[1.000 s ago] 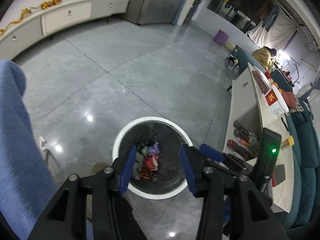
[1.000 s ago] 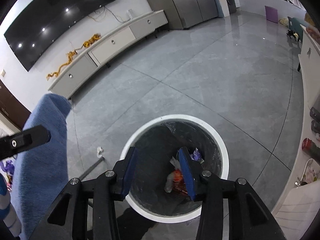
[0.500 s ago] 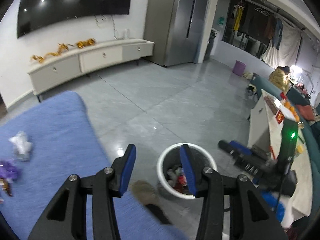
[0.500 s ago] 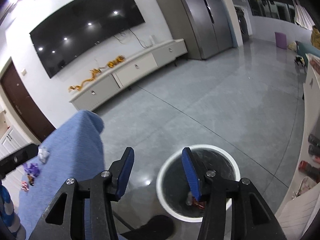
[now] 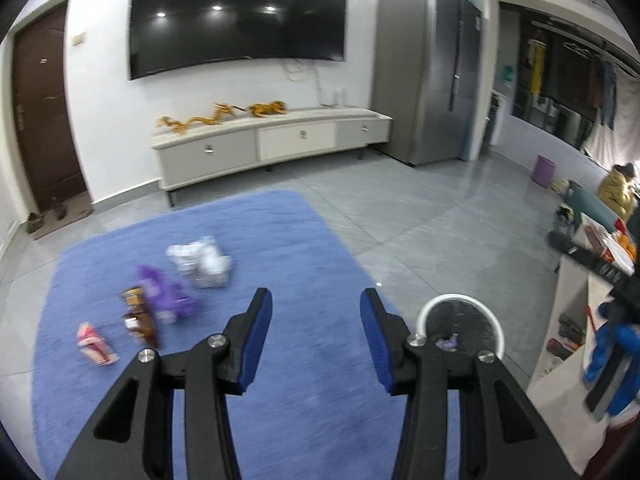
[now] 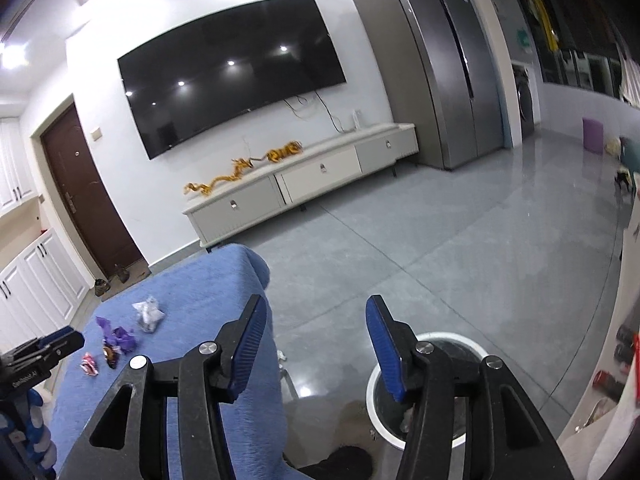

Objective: Collect trash
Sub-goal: 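Move both open tools back toward the brown wrapper on the rug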

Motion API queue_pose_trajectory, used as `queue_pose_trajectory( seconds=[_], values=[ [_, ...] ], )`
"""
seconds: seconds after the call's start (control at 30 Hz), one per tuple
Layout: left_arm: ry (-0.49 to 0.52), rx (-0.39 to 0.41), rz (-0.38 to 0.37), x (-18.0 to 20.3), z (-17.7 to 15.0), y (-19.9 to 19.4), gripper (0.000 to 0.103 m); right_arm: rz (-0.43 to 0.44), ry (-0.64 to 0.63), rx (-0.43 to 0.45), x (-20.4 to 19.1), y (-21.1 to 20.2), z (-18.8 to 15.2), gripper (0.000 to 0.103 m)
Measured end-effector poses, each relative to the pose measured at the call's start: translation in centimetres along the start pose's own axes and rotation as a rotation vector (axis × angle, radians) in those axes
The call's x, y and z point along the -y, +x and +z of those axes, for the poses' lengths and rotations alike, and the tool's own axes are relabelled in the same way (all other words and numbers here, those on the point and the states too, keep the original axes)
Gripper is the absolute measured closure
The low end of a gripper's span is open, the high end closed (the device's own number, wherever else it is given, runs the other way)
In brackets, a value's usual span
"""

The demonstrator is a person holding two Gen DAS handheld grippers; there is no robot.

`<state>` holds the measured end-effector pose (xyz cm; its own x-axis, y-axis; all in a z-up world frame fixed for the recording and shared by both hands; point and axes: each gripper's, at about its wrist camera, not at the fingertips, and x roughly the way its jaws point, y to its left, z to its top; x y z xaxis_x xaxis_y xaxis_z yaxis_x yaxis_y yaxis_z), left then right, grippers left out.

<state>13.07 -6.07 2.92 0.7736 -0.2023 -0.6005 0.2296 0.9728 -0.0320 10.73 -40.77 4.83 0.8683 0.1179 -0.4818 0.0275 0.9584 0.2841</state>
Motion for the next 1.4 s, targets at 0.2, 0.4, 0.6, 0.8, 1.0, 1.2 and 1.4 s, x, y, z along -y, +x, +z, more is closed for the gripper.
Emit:
queue_pose_trajectory(
  seconds=[0.2,0.4,0.6,0.8,1.0,1.2,1.4],
  values=[
    [-0.051,0.050,0.123,-7.0,-1.9,-4.2,0.059,0.007,-0.050,0.053,-3.1,-2.8,1.1,0.051],
    [-0.132,0.048,0.233,-13.7,-4.2,-5.9,0.059,0.021,-0.127,0.041,-7.4,-3.2,1.4,0.047],
    [-0.209,0.041,0.264,-19.0,-6.9,-6.4,0.059,0.030,-0.200,0.012,-12.5,-2.0,1.6,0.043],
    [-0.286,0.034,0.270,-23.9,-9.8,-5.8,0.059,0.044,-0.301,-0.028,-18.0,0.0,1.0,0.042],
    [-0.356,0.027,0.249,-27.5,-12.5,-5.4,0.059,0.081,-0.342,-0.088,-22.9,4.1,0.0,0.042],
    [-0.347,0.033,0.198,-28.4,-12.4,-5.1,0.059,0.129,-0.338,-0.158,-25.8,8.5,-1.3,0.042],
    [-0.367,0.030,0.100,-27.6,-9.3,-2.7,0.059,0.159,-0.336,-0.213,-26.9,12.9,-2.0,0.042]
  ],
)
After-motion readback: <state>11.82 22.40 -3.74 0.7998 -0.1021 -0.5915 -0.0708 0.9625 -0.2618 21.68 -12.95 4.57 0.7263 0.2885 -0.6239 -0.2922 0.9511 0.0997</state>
